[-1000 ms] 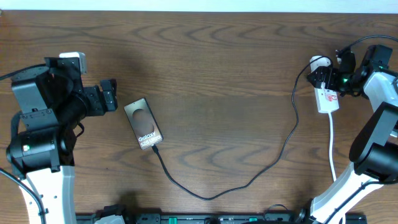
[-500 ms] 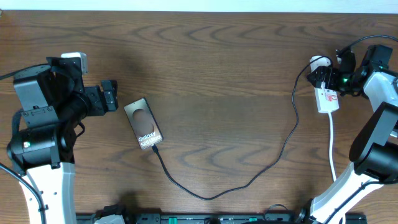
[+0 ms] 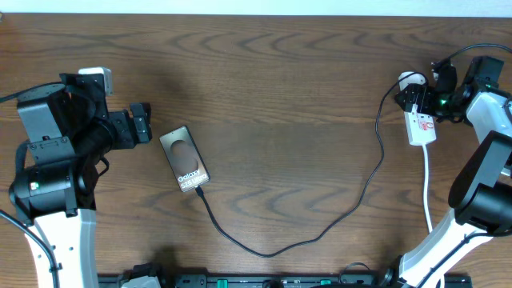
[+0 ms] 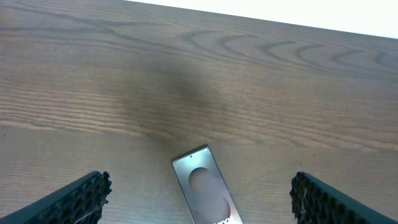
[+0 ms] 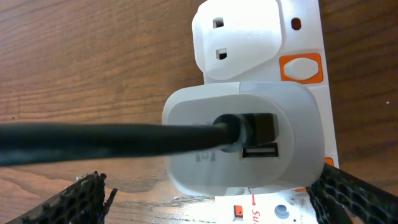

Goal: Plug charger to phone and switch on socket
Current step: 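Press the power strip switch down with the right gripper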

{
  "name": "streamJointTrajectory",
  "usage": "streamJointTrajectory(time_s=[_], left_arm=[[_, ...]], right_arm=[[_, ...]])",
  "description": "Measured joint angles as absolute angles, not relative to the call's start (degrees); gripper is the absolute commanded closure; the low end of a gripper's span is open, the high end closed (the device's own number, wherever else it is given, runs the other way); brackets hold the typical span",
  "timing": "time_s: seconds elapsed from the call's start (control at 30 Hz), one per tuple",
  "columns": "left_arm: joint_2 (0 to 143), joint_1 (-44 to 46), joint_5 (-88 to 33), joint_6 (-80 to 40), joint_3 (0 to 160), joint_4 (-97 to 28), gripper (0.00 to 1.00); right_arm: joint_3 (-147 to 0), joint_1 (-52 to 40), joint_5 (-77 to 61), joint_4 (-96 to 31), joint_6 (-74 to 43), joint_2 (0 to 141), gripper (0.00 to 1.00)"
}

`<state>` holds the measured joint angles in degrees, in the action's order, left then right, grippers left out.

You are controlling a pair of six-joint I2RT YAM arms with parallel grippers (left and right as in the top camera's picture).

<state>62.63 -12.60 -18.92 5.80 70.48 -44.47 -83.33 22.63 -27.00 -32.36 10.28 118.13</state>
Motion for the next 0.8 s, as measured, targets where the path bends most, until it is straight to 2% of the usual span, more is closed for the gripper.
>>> streamJointTrajectory(time_s=[0.8], left_arm=[[62.63,-12.6,-18.94,5.8,70.48,-44.31,0.05]], right_arm=[[-83.33,22.35,-26.68,-32.29,8.29,118.1,0.01]])
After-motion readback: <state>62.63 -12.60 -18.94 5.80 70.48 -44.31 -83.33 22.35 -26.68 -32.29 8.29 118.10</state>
